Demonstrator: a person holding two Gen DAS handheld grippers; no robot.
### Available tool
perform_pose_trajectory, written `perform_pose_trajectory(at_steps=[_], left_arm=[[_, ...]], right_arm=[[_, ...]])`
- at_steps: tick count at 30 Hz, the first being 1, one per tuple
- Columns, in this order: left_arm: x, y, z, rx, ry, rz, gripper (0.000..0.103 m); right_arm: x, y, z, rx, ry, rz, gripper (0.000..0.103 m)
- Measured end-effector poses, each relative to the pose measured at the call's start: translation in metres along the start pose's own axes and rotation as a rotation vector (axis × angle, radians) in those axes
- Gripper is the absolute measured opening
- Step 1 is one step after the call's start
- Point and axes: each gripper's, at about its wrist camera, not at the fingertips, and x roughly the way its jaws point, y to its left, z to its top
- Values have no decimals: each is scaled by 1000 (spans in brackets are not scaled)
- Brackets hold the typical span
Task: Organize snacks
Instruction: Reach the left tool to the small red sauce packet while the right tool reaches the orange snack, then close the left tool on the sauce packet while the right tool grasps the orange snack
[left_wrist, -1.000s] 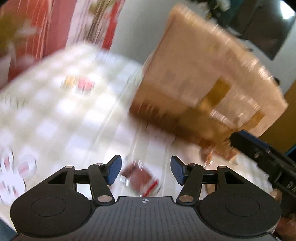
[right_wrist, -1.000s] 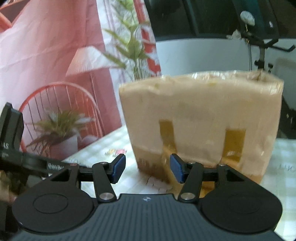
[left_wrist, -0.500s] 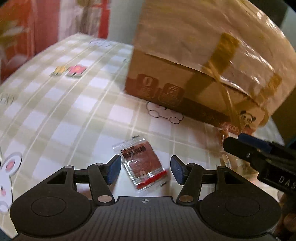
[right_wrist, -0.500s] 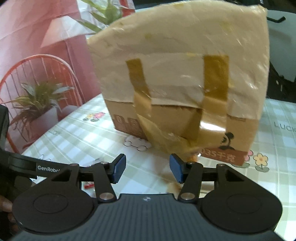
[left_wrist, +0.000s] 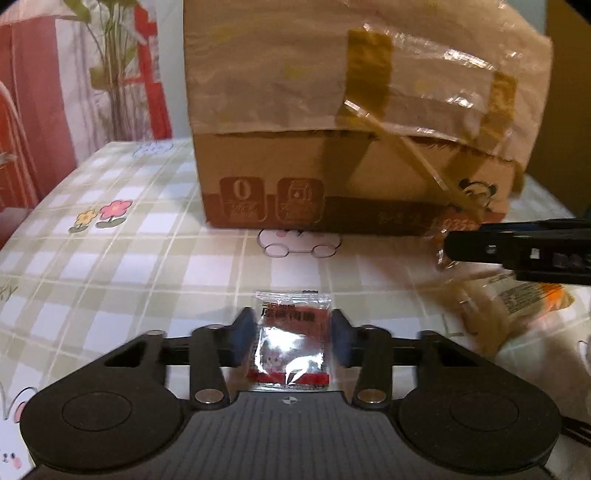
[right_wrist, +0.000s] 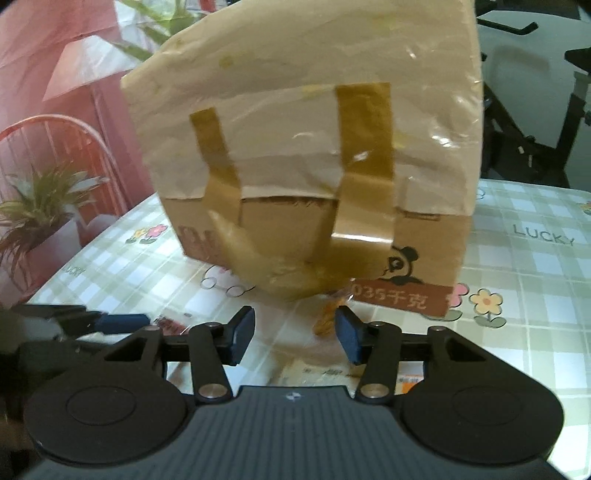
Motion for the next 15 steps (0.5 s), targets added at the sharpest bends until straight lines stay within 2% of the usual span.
perform_pose_trajectory(at_steps=[4,6,11,15], left_arm=[[-2,8,-1,-42,-18,-39,40],[-3,13,-2,-65,-34,-54,40],[-15,21,-1,-92,-92,-73,40],[-20,26,-2,-118,-104,-79,40]], right_arm=[[11,-7,5,7,17,-33,48],[18,-9,8,6,26,-46,42],[37,-7,12,-17,79,-79,42],[48,2,12,-76,109,-90,42]])
